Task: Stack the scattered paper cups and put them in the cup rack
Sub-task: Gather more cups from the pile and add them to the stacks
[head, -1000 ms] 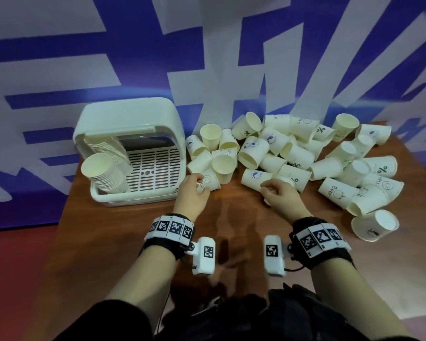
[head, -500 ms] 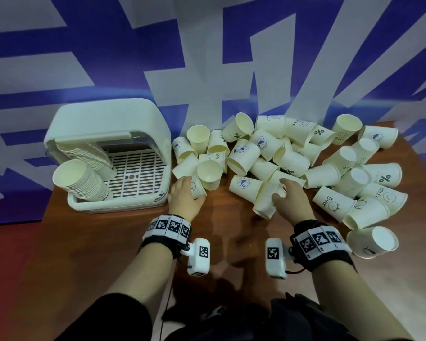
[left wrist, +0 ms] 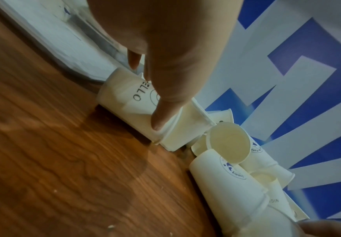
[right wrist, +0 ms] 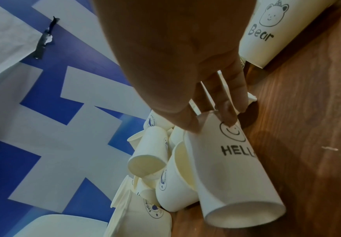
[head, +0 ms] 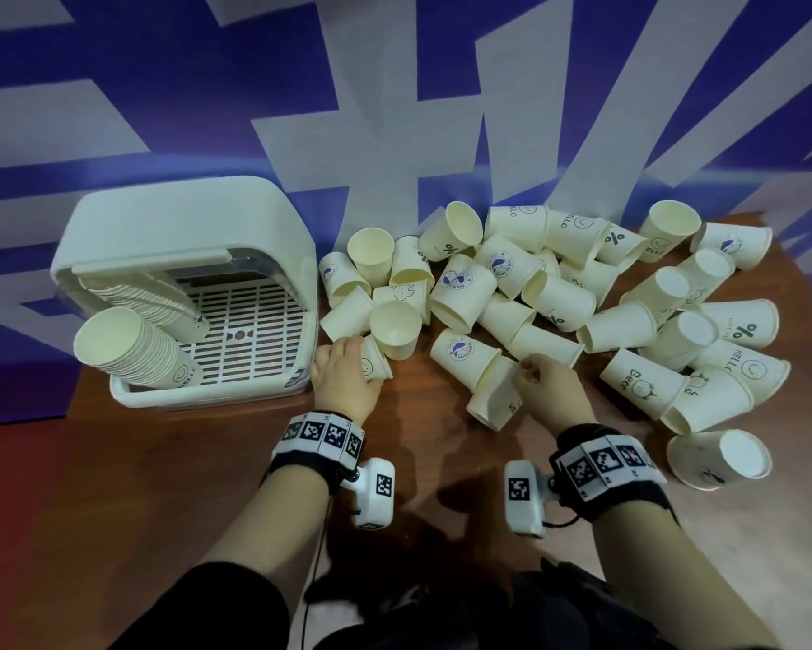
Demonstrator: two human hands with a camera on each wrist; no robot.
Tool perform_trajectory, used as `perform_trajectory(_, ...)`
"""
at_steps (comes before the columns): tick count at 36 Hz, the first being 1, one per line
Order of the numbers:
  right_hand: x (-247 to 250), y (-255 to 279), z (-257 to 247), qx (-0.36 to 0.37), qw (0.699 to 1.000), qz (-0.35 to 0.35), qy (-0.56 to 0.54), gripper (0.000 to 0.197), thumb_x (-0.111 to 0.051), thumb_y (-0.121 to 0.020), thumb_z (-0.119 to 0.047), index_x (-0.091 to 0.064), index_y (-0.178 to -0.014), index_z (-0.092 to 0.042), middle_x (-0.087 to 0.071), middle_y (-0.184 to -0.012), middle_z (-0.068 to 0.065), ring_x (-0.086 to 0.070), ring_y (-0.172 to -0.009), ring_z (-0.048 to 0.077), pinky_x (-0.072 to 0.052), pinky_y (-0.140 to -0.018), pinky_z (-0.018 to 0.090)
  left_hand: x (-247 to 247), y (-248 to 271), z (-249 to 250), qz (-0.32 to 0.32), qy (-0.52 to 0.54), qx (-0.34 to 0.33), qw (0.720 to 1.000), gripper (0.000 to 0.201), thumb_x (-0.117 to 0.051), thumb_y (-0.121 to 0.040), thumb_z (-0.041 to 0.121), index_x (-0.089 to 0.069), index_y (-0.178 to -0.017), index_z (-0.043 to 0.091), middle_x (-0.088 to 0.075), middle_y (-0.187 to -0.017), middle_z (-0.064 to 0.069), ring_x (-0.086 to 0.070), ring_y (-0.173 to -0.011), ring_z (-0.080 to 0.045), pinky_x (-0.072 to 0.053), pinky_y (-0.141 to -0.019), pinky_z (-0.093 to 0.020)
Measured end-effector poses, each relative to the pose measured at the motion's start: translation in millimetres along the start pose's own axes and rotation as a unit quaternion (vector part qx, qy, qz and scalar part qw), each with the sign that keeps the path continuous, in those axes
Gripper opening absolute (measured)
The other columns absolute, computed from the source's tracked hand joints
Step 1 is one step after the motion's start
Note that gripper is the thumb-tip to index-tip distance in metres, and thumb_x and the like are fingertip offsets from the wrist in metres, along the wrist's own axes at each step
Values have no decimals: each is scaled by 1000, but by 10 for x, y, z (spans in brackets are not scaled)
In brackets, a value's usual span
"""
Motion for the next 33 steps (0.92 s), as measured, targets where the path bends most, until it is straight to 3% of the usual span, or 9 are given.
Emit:
perform_trajectory(11,-26,112,-50,10,1000,1,-16,23,-47,-93,-16,-62,-107,-8,-66,-103,12,-59,-98,27,-46,-82,35,-45,74,-31,-34,-68,21,997,65,-70,-73,53,-48,-123,17,-43,-129,-5,-34,-123,-27,-20,-109,-39)
perform_trajectory(18,-3,229,-113,11,1000,2,-17,21,-45,-89,-15,-64,-99,-12,-66,-94,8,-60,-91,25,-47,-77,34,-42,196,-82,-90,-20,43,995,68,-72,-72,52,-45,-121,14,-52,-127,-7,-43,-122,-27,-27,-103,-38)
perform_trajectory(23,26,314,-207,22,999,21,-20,19,-45,-86,-13,-63,-84,-10,-65,-87,8,-59,-88,25,-43,-70,32,53,277,-120,-115,15,50,992,70,-71,-71,53,-45,-122,14,-54,-127,-6,-46,-122,-27,-28,-104,-41)
perform_trajectory(33,147,597,-722,102,991,75,-42,19,-50,-89,-17,-65,-96,-8,-63,-85,6,-55,-84,22,-36,-70,28,499,403,-206,-80,137,27,987,76,-78,-67,47,-45,-128,15,-56,-125,-4,-52,-116,-25,-42,-99,-45)
Point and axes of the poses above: each hand's wrist, its own y-axis away from the middle knuckle, its own x-axis out of the back of the hand, z = x × y, the point moved 6 cm from there along -y, towards the middle knuckle
